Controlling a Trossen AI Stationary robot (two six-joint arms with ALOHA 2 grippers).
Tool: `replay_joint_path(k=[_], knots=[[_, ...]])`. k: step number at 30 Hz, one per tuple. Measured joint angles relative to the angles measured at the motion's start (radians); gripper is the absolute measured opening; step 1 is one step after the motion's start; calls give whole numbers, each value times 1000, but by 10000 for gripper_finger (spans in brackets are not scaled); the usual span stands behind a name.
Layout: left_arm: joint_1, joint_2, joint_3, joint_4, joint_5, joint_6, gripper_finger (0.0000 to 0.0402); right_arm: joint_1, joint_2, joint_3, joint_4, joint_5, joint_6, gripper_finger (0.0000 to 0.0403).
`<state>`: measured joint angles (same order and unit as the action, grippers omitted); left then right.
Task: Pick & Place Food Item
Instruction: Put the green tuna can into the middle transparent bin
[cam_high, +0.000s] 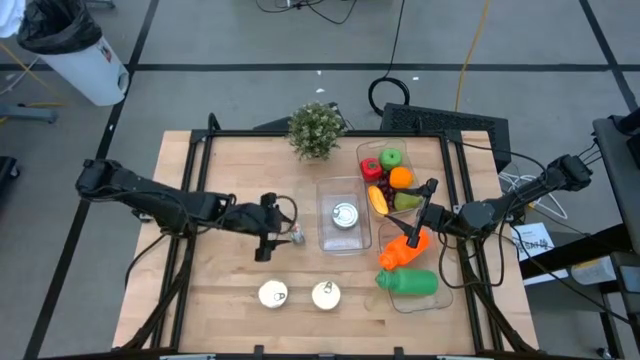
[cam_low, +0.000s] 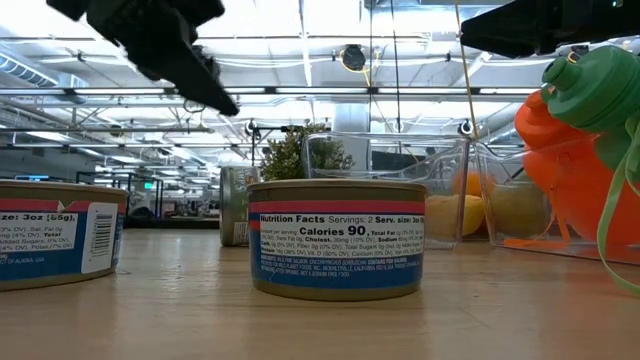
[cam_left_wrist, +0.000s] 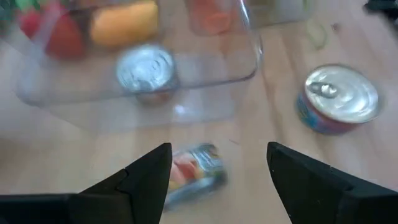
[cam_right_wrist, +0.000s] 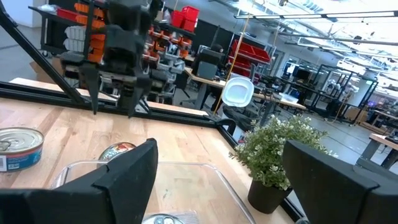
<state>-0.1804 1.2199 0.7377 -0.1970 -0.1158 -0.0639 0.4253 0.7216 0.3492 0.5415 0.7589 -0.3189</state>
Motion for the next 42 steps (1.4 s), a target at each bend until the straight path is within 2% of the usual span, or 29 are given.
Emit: replay_joint_path(k=[3, 7, 10, 16, 24, 31, 42], knots=[[-28, 41, 41, -11, -97, 124, 273, -1, 0, 0, 0, 0, -8, 325], [-51, 117, 79, -9, -199, 376, 273, -1, 0, 0, -1, 0, -11, 325], [-57, 174, 94, -11, -244, 448, 273, 0, 0, 0, 0, 0, -11, 325], [-34, 240, 155, -86, -178, 440, 273, -1, 0, 0, -1, 0, -9, 325], [-33, 243, 208, -254, -174, 646, 273, -1, 0, 0, 0, 0, -9, 325], [-23, 310, 207, -231, -216, 785, 273, -1, 0, 0, 0, 0, -11, 325], [25, 397, 207, -184, -173, 795, 270, -1, 0, 0, 0, 0, -9, 325]])
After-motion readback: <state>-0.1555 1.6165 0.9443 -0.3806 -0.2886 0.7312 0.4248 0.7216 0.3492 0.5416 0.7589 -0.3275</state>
